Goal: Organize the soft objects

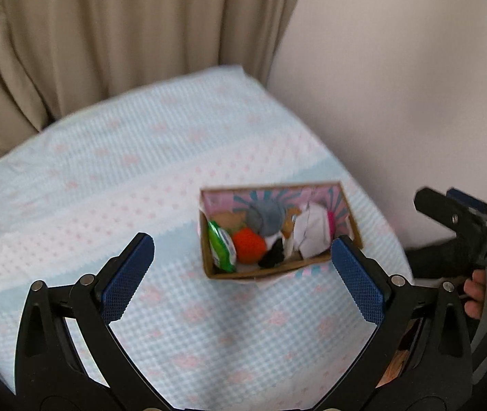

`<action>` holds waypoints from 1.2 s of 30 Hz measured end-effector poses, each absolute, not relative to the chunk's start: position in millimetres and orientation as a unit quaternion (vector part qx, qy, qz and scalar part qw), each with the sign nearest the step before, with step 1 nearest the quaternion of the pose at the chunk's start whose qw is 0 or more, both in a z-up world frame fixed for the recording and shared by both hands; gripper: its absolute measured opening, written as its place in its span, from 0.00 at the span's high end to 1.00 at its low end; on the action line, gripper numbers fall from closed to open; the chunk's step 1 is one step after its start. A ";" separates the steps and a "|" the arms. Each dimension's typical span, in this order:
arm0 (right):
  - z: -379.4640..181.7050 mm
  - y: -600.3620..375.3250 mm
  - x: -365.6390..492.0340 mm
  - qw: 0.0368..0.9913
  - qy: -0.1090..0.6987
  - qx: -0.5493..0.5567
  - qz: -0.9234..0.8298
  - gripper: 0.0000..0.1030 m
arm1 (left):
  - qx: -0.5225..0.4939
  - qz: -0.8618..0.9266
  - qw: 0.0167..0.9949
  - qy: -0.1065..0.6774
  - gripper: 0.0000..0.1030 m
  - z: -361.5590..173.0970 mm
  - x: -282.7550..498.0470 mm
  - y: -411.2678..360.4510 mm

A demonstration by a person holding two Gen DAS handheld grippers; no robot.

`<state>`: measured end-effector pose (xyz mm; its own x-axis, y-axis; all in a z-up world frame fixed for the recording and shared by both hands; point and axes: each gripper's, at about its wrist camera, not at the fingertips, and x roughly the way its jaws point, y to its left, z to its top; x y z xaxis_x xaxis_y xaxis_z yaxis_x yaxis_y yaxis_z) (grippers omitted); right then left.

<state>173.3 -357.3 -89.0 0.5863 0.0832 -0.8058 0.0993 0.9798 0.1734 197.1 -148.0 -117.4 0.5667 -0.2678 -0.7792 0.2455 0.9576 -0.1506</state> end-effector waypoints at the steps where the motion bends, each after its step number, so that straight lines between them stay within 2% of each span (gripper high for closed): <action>1: -78.0 -351.4 165.1 0.891 0.444 0.095 -0.008 0.00 | -0.016 -0.146 0.894 0.423 0.00 -101.6 186.9 -137.2; 8: 1.5 -302.7 94.0 0.936 0.347 0.058 -0.032 0.00 | -0.013 -0.138 0.936 0.323 0.00 -31.6 127.8 -85.6; 14: 32.1 -274.8 51.7 0.958 0.278 0.041 -0.054 0.00 | -0.005 -0.133 0.954 0.268 0.00 1.5 84.1 -57.9; 21: 42.4 -251.8 22.0 0.969 0.237 0.029 -0.069 0.00 | 0.002 -0.127 0.965 0.228 0.00 17.4 52.4 -42.5; 36: 33.3 -249.2 15.3 0.969 0.230 0.038 -0.085 0.00 | 0.001 -0.129 0.966 0.225 0.00 19.2 44.4 -39.6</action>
<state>15.3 -249.2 33.3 0.8797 -0.1480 -0.4519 0.1826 0.9826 0.0337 44.4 -39.6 19.2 0.8653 -0.2486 -0.4353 0.2498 0.9667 -0.0555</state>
